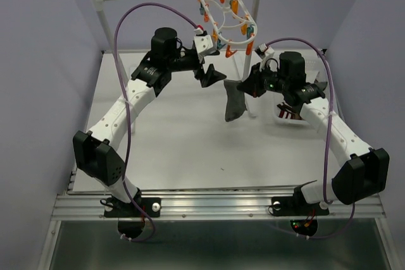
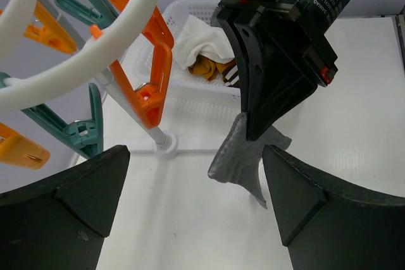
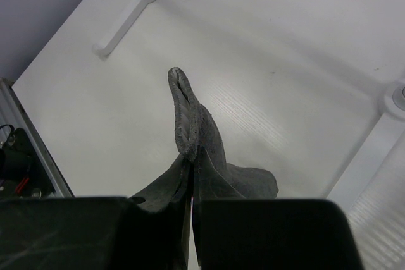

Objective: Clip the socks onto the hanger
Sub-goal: Open the clamp at the hanger.

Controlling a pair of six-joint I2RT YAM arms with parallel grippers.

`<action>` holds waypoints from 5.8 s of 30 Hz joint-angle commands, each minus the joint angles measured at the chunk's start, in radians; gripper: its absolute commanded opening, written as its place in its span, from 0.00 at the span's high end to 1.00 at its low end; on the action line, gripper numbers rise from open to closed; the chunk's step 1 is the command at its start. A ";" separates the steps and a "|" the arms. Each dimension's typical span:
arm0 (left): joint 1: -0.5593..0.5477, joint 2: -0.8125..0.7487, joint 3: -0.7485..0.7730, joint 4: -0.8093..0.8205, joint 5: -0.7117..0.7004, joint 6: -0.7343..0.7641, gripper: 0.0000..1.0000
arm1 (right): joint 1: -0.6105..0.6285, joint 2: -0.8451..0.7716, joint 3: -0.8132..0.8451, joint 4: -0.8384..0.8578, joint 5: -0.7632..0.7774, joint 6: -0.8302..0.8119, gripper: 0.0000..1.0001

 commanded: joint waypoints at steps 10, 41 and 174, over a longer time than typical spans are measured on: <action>-0.015 0.037 0.098 0.098 0.061 0.018 0.01 | 0.007 -0.036 -0.007 0.045 0.007 -0.019 0.99; -0.117 -0.024 -0.072 0.477 -0.222 -0.203 0.01 | 0.007 -0.033 -0.009 0.060 -0.023 -0.002 0.98; -0.199 -0.131 -0.489 1.080 -0.554 -0.134 0.10 | 0.007 -0.012 -0.045 0.126 -0.083 0.018 0.95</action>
